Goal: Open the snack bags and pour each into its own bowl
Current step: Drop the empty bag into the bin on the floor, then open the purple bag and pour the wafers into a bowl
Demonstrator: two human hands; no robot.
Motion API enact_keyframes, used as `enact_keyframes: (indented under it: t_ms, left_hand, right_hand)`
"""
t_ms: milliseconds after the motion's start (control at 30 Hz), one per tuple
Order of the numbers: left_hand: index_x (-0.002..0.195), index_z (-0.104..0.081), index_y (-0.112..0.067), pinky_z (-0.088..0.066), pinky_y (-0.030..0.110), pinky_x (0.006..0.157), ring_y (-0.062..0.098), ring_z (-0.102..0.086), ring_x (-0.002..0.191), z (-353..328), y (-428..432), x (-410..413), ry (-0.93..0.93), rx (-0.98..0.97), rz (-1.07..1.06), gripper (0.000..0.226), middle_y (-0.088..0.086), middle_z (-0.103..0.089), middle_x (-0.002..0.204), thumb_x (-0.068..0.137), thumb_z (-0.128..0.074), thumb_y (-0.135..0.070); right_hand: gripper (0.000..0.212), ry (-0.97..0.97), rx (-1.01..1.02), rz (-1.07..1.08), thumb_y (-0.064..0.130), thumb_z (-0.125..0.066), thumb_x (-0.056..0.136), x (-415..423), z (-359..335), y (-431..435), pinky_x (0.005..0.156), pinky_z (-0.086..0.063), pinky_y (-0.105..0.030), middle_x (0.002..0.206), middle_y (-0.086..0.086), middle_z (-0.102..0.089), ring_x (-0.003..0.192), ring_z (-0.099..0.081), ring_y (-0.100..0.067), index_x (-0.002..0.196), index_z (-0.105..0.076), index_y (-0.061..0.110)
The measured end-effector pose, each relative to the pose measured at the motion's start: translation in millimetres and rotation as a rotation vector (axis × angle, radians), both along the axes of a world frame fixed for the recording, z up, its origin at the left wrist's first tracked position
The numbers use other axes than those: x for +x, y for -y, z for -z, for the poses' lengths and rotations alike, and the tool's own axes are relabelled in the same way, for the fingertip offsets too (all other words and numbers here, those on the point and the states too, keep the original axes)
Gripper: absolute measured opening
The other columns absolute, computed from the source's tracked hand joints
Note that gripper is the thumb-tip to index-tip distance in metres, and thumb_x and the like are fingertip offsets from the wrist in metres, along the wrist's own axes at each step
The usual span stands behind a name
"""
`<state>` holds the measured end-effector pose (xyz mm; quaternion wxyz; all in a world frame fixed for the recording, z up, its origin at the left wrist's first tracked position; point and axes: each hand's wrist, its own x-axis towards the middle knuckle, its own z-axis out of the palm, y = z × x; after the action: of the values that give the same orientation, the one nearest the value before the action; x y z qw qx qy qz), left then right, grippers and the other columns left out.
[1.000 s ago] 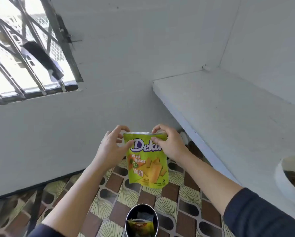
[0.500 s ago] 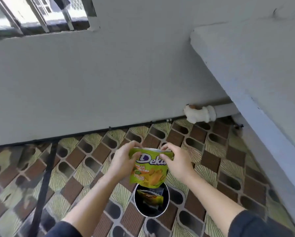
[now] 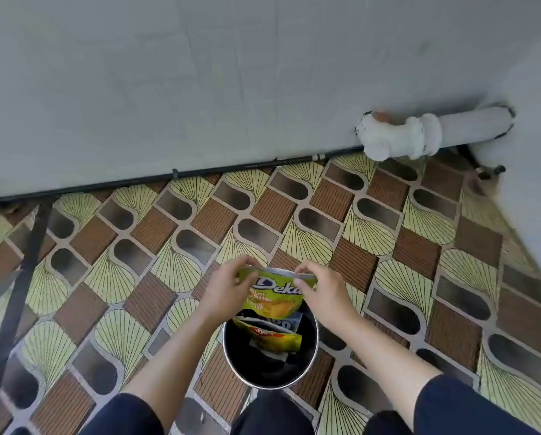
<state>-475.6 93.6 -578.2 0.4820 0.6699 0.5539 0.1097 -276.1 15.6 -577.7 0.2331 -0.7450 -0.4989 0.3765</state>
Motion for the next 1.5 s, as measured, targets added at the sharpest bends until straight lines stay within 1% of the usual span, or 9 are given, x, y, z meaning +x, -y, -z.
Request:
enact_keyframes:
  t_ms: [167, 300, 467, 633, 800, 933, 1067, 1200, 1500]
  left_hand:
    - [0.123, -0.06, -0.038, -0.053, 0.043, 0.1, 0.013, -0.059, 0.118, 2.6, 10.9, -5.7, -0.135, 0.0, 0.066, 0.023, -0.007, -0.063, 0.12, 0.1, -0.058, -0.04]
    - [0.121, -0.062, -0.033, -0.055, 0.038, 0.095, 0.012, -0.063, 0.11, -75.6, -6.3, 8.9, -0.189, 0.027, 0.175, 0.023, -0.006, -0.065, 0.117, 0.101, -0.055, -0.042]
    - [0.12, -0.059, -0.023, -0.045, 0.018, 0.074, 0.0, -0.06, 0.093, -230.9, -23.5, 40.6, -0.216, 0.052, 0.338, 0.025, -0.018, -0.06, 0.099, 0.105, -0.048, -0.039]
    - [0.123, -0.057, -0.026, -0.049, 0.024, 0.081, 0.009, -0.063, 0.097, -399.0, -30.8, 72.3, -0.19, 0.136, 0.405, 0.027, -0.006, -0.067, 0.117, 0.104, -0.049, -0.043]
    - [0.112, -0.053, -0.034, -0.046, 0.022, 0.06, 0.007, -0.061, 0.074, -510.6, -23.4, 129.0, -0.14, 0.287, 0.454, 0.012, -0.006, -0.067, 0.095, 0.105, -0.048, -0.042]
    - [0.109, -0.052, -0.037, -0.044, 0.025, 0.061, 0.01, -0.06, 0.075, -565.0, 15.9, 199.6, -0.025, 0.452, 0.528, 0.01, -0.003, -0.065, 0.094, 0.104, -0.047, -0.045]
    - [0.106, -0.054, -0.036, -0.059, 0.041, 0.073, 0.016, -0.065, 0.08, -611.9, 79.3, 287.2, 0.084, 0.526, 0.678, 0.019, -0.003, -0.067, 0.094, 0.101, -0.046, -0.053]
    - [0.104, -0.056, -0.035, -0.053, 0.036, 0.067, 0.015, -0.06, 0.073, -651.0, 155.3, 372.3, 0.183, 0.598, 0.818, 0.021, -0.003, -0.067, 0.092, 0.1, -0.048, -0.054]
    - [0.107, -0.056, -0.034, -0.057, 0.039, 0.079, 0.013, -0.062, 0.082, -675.0, 307.1, 519.8, 0.318, 0.633, 1.124, 0.025, -0.006, -0.066, 0.092, 0.099, -0.048, -0.057]
  right_hand:
    - [0.036, 0.003, -0.055, -0.029, 0.032, -0.06, 0.098, -2.1, 1.6, 7.8, 0.104, -0.042, -0.029, 0.129, 0.008, -0.057, 0.123, -0.049, -0.011, 0.132, -0.056, 0.024]
    - [0.036, 0.034, -0.048, -0.049, 0.035, -0.059, 0.098, 6.1, -72.2, -4.6, 0.095, -0.039, -0.023, 0.126, 0.006, -0.059, 0.121, -0.052, -0.013, 0.132, -0.056, 0.024]
    - [0.041, 0.135, -0.038, -0.072, 0.041, -0.058, 0.097, 24.2, -220.8, -16.8, 0.101, -0.047, -0.035, 0.134, 0.003, -0.056, 0.125, -0.053, -0.017, 0.135, -0.053, 0.027]
    - [0.038, 0.235, 0.0, -0.039, 0.047, -0.057, 0.096, 52.9, -389.6, -6.4, 0.085, -0.049, -0.03, 0.124, 0.004, -0.061, 0.107, -0.058, -0.015, 0.129, -0.057, 0.028]
    - [0.034, 0.3, 0.113, 0.057, 0.045, -0.059, 0.097, 98.3, -514.3, 33.0, 0.083, -0.052, -0.032, 0.115, 0.005, -0.065, 0.102, -0.062, -0.017, 0.124, -0.061, 0.025]
    - [0.025, 0.363, 0.209, 0.239, 0.044, -0.057, 0.097, 149.9, -570.8, 97.3, 0.084, -0.052, -0.037, 0.112, 0.001, -0.062, 0.1, -0.06, -0.02, 0.114, -0.061, 0.025]
    - [0.027, 0.462, 0.238, 0.414, 0.045, -0.055, 0.098, 210.0, -618.7, 179.6, 0.087, -0.05, -0.038, 0.114, 0.003, -0.062, 0.103, -0.057, -0.019, 0.114, -0.062, 0.025]
    - [0.025, 0.556, 0.264, 0.6, 0.044, -0.055, 0.097, 267.2, -652.8, 269.4, 0.088, -0.049, -0.039, 0.111, 0.005, -0.062, 0.102, -0.057, -0.017, 0.113, -0.062, 0.026]
    - [0.013, 0.724, 0.321, 1.028, 0.036, -0.062, 0.093, 352.8, -670.8, 444.8, 0.076, -0.052, -0.037, 0.09, 0.008, -0.063, 0.088, -0.057, -0.015, 0.1, -0.063, 0.025]
